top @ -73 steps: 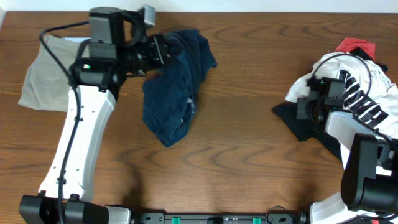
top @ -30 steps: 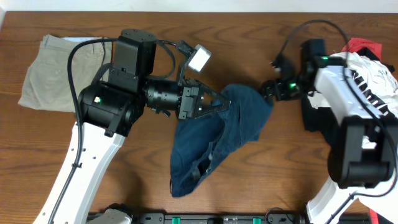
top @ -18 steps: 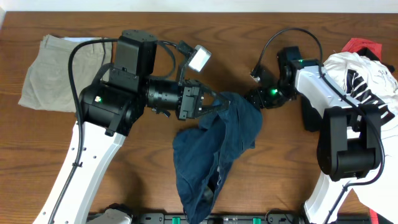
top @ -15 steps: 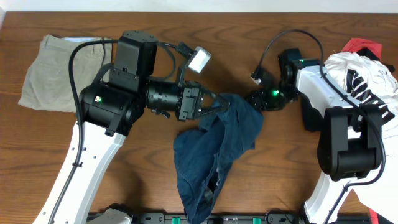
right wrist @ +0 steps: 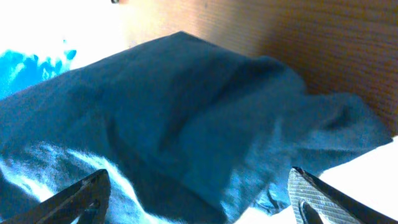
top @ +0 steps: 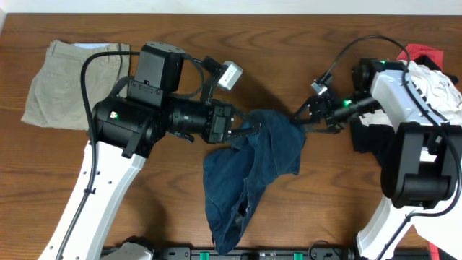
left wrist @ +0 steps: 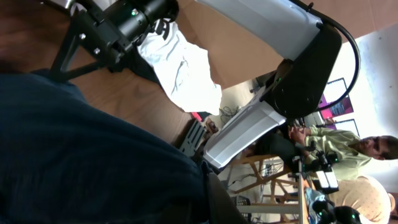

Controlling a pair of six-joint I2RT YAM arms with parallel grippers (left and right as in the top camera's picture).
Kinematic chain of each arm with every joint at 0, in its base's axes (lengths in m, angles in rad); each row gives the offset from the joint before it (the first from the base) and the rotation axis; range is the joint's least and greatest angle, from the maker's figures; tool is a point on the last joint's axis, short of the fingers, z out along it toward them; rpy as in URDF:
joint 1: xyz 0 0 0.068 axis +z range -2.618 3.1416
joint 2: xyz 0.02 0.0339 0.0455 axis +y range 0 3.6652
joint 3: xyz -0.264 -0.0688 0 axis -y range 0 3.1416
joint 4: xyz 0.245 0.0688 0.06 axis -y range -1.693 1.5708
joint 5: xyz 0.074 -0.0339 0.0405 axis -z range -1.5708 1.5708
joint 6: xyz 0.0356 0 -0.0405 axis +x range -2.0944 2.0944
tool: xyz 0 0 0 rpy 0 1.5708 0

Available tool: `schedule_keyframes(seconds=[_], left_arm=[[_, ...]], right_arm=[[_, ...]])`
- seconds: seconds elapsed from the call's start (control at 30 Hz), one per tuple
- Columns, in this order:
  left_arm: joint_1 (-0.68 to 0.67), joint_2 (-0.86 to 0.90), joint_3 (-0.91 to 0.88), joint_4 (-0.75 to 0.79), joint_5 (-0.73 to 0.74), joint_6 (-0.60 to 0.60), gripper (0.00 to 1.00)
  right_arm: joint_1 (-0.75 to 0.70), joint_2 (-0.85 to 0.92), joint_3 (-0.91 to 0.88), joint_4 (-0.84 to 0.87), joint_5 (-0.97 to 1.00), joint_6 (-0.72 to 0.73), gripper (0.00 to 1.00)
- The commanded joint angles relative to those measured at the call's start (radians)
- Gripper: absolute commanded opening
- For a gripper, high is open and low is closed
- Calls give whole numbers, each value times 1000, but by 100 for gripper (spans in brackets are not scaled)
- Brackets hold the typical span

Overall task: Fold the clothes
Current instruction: 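Reach the right gripper to the garment's right corner and grasp it, then hold the garment with both grippers and pull the ends apart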

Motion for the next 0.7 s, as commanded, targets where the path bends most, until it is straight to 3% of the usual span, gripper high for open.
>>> schedule_keyframes(seconds=[0.0, 0.07, 0.13, 0.17, 0.27, 0.37, 0.53, 0.67], left_arm=[[3, -10, 31, 5, 10, 28, 6], [3, -10, 31, 5, 10, 28, 6], [3, -10, 31, 5, 10, 28, 6], [3, -10, 31, 5, 9, 28, 6], [3, -10, 31, 5, -14, 51, 6], [3, -9, 31, 5, -229, 54, 6], [32, -3, 31, 73, -594, 145, 7], [139, 0, 31, 244, -683, 140, 6]], right_arm=[[55, 5, 3, 29, -29, -5, 84], [80, 5, 3, 58, -27, 30, 73], [101, 5, 3, 95, -4, 69, 34], [108, 5, 3, 115, 14, 96, 4], [105, 5, 10, 168, 52, 172, 1], [71, 5, 75, 211, 36, 209, 1], [3, 5, 370, 262, 3, 310, 1], [-34, 5, 633, 257, 38, 386, 1]])
